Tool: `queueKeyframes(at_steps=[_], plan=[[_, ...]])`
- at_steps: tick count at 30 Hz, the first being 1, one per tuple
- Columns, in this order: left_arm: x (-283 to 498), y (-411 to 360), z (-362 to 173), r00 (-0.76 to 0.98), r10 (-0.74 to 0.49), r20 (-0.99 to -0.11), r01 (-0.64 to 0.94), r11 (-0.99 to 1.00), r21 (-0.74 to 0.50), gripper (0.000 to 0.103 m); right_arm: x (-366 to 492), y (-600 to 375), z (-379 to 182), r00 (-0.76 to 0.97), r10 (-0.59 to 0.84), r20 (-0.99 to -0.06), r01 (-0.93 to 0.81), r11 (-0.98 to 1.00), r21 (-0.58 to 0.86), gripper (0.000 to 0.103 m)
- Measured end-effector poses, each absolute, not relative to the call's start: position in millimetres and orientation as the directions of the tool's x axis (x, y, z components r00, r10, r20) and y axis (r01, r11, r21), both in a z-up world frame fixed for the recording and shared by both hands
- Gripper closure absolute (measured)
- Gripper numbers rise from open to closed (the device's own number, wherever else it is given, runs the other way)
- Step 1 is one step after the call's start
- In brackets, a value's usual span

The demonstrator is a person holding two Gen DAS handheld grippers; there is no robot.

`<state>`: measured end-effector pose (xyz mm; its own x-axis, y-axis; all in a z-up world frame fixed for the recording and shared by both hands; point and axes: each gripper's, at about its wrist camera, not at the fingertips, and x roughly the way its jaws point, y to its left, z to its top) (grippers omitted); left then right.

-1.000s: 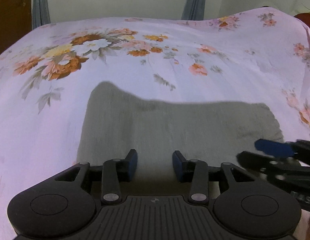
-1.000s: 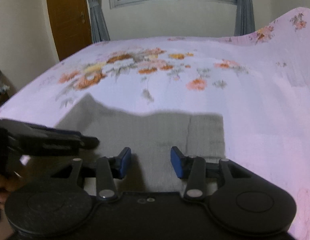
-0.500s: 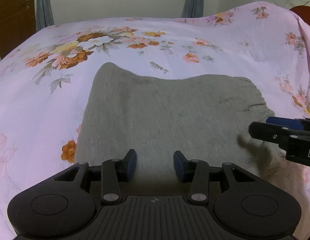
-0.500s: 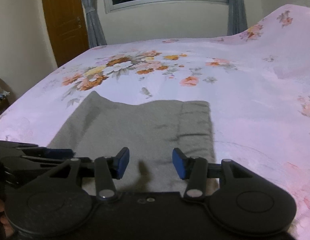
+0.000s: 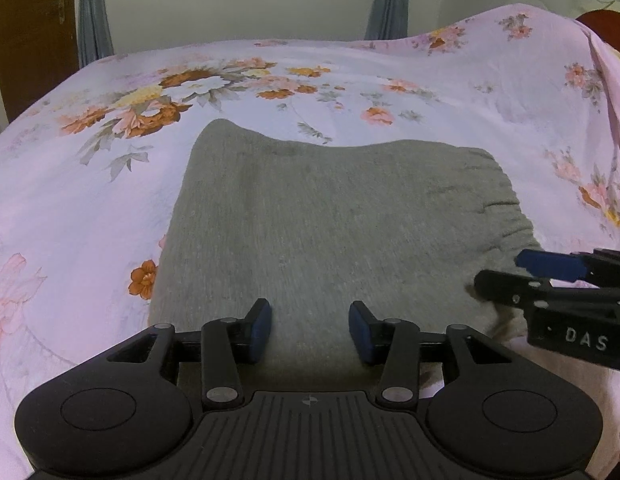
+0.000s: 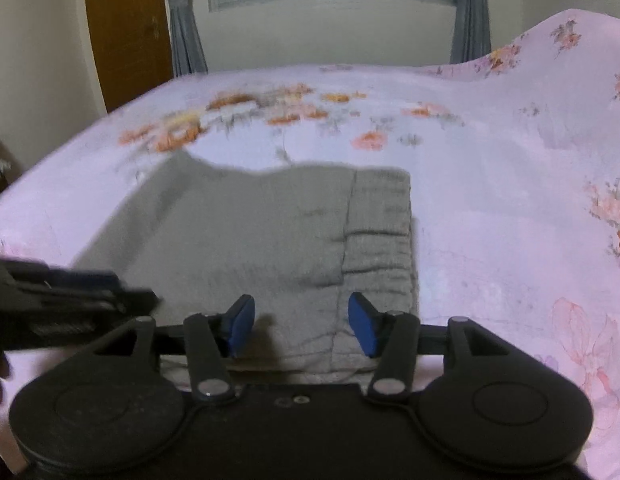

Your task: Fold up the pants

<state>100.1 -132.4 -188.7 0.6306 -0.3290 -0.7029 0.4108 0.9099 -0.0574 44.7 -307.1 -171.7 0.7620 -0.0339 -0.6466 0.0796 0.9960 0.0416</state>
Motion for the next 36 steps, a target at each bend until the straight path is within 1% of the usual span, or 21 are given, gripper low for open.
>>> queueKeyframes(at_steps=[2, 5, 7, 8, 9, 13, 22, 28, 31, 33, 34, 36], plan=[[96, -132, -186, 0.635, -0.330, -0.698, 0.411, 0.910, -0.056, 0.058, 43, -307, -164, 0.771, -0.029, -0.636, 0.090, 0.994, 0.063, 0.051], [90, -129, -182, 0.649, -0.335, -0.683, 0.410, 0.910, -0.058, 0.058, 34, -306, -153, 0.806, -0.042, -0.591, 0.099, 0.993, 0.064, 0.051], [87, -129, -184, 0.650, -0.335, -0.682, 0.413, 0.909, -0.053, 0.058, 33, -305, -159, 0.792, -0.066, -0.606, 0.100, 0.995, 0.023, 0.051], [86, -128, -186, 0.650, -0.338, -0.681, 0.416, 0.908, -0.053, 0.058, 34, -307, -168, 0.774, -0.066, -0.630, 0.101, 0.995, 0.020, 0.051], [86, -128, -189, 0.646, -0.340, -0.683, 0.416, 0.908, -0.058, 0.058, 33, -309, -174, 0.770, -0.063, -0.635, 0.103, 0.994, 0.027, 0.051], [84, -130, -190, 0.651, -0.336, -0.681, 0.415, 0.908, -0.052, 0.058, 30, -304, -180, 0.781, -0.080, -0.619, 0.102, 0.995, 0.000, 0.050], [82, -132, -192, 0.648, -0.343, -0.681, 0.416, 0.907, -0.061, 0.057, 29, -310, -184, 0.785, -0.062, -0.616, 0.109, 0.993, 0.039, 0.048], [83, -132, -192, 0.646, -0.342, -0.682, 0.418, 0.907, -0.059, 0.054, 32, -307, -174, 0.774, -0.054, -0.631, 0.085, 0.996, 0.020, 0.047], [83, -133, -189, 0.646, -0.339, -0.684, 0.418, 0.907, -0.054, 0.054, 30, -311, -161, 0.795, -0.044, -0.606, 0.103, 0.993, 0.063, 0.047], [81, -133, -186, 0.652, -0.336, -0.679, 0.420, 0.907, -0.045, 0.054, 28, -311, -156, 0.808, -0.056, -0.586, 0.116, 0.991, 0.066, 0.047], [81, -133, -186, 0.655, -0.334, -0.678, 0.420, 0.907, -0.041, 0.054, 28, -311, -157, 0.808, -0.064, -0.586, 0.119, 0.991, 0.056, 0.047], [80, -134, -186, 0.655, -0.334, -0.678, 0.420, 0.906, -0.040, 0.054, 32, -312, -167, 0.783, -0.073, -0.618, 0.122, 0.992, 0.038, 0.047]])
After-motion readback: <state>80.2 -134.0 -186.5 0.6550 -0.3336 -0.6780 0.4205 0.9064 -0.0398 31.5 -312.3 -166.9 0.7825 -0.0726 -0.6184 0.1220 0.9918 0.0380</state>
